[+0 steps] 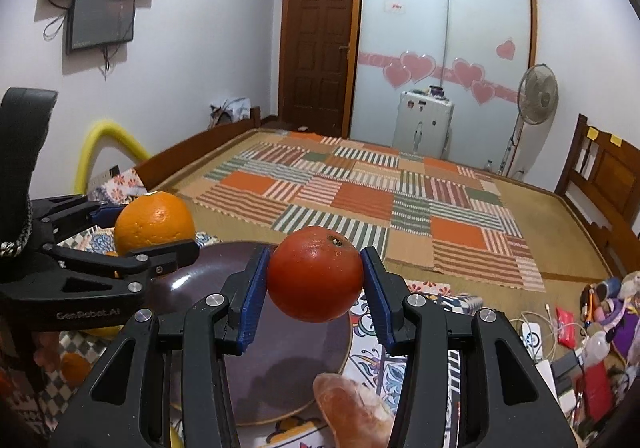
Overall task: Organize fruits
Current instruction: 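Carry the orange and tomato onto the purple plate and open both tools, then grasp a yellow cylindrical corn-like item with the right tool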
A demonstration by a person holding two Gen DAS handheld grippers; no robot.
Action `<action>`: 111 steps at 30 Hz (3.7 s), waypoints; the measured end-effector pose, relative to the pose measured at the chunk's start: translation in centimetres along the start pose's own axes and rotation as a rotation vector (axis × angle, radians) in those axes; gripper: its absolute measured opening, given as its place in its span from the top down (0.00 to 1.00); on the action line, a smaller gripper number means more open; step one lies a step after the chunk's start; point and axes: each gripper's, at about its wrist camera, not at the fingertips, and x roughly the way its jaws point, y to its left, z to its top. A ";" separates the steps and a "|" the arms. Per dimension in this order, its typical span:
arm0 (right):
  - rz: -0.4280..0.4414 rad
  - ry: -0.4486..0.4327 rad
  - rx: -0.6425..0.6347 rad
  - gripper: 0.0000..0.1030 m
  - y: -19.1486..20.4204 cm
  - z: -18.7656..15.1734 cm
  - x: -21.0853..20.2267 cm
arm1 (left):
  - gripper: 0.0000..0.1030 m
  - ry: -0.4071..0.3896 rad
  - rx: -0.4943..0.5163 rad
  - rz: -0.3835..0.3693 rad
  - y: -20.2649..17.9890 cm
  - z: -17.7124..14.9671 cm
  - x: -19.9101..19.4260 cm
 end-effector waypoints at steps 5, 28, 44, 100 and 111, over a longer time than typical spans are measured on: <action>0.010 0.061 -0.012 0.58 -0.1 -0.1 1.7 | 0.33 0.059 -0.009 0.010 0.4 0.4 2.0; 0.097 0.279 0.006 0.58 -0.3 -0.3 6.8 | 0.32 0.217 -0.005 -0.007 0.7 0.6 6.2; 0.061 0.186 -0.006 0.36 -0.2 0.7 3.4 | 0.19 0.085 -0.033 0.004 2.0 1.7 0.3; 0.218 0.153 -0.056 0.61 6.9 -8.4 -3.9 | 0.79 0.185 0.037 -0.065 6.8 -13.8 -7.9; 0.145 0.145 -0.052 0.67 4.9 -9.7 -6.3 | 1.00 0.202 0.078 -0.110 4.2 -15.7 -11.2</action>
